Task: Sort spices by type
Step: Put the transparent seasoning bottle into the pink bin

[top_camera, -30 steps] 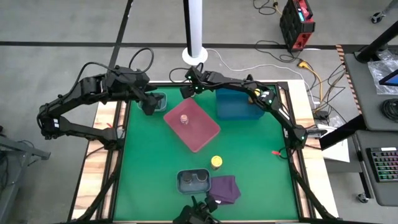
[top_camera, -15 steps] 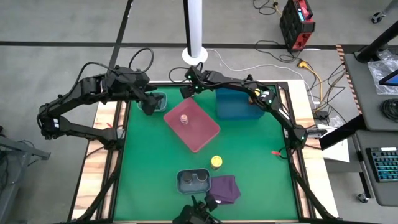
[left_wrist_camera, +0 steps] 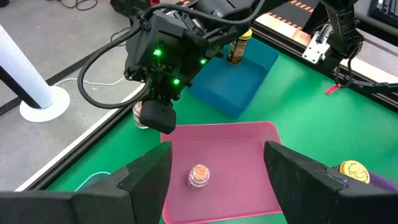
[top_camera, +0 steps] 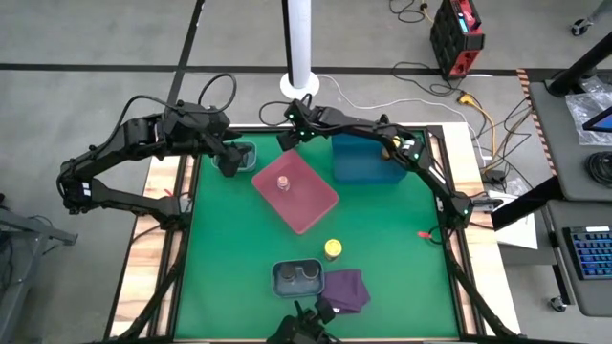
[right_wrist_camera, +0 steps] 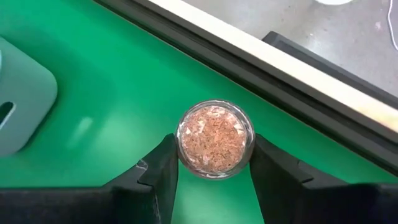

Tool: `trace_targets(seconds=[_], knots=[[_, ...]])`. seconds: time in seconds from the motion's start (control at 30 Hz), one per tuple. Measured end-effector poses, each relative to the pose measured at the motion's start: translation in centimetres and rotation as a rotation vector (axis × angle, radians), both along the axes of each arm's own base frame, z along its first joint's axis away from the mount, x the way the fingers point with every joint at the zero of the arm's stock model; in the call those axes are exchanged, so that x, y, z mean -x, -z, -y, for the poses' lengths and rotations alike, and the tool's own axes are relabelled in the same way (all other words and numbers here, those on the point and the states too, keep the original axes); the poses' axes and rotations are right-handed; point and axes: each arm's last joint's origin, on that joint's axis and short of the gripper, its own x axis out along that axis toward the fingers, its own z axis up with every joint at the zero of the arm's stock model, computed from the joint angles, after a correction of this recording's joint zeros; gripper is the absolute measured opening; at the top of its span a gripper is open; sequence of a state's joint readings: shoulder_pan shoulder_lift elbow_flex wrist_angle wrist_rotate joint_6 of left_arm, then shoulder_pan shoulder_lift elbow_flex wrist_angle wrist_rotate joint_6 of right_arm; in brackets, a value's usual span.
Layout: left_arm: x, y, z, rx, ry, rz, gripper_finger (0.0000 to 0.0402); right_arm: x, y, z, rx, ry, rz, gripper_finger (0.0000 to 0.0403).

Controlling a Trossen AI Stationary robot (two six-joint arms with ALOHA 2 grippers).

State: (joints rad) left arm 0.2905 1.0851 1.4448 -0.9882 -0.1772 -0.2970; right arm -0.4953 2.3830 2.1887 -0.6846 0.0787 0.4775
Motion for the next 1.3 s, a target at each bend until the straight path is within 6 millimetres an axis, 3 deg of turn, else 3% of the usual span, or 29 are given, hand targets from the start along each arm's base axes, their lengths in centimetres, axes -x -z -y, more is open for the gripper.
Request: trace_targets(seconds=[0.27,0.73,0.9,1.07,1.3], knots=[[0.0,0.0,0.0,0.0,-0.001,0.0,0.0238,0.4,-1.9,-0.2,0.033,-0.018,0.008,0.0159],[0.0,0.0,-0.1,-0.015,-0.022,-0.004,0.0238,2.3,-8.0,-1.7,0.099,-0.058,0.02,0.0159],[0.0,0.0,-0.1,-0.015,-0.021,-0.004,0.0238,2.7,-10.6,-4.0,0.036,-0.186,0.064,0.0164],[0.0,0.0,-0.1,-0.015,-0.021,-0.004,0.0238,3.1,-12.8,-7.8,-0.013,-0.513,0.076,0.0157],[0.0,0.0,-0.1,-0.025,-0.013,-0.01,0.0238,3.5,-13.0,-13.1,0.06,-0.936,-0.084,0.0164]])
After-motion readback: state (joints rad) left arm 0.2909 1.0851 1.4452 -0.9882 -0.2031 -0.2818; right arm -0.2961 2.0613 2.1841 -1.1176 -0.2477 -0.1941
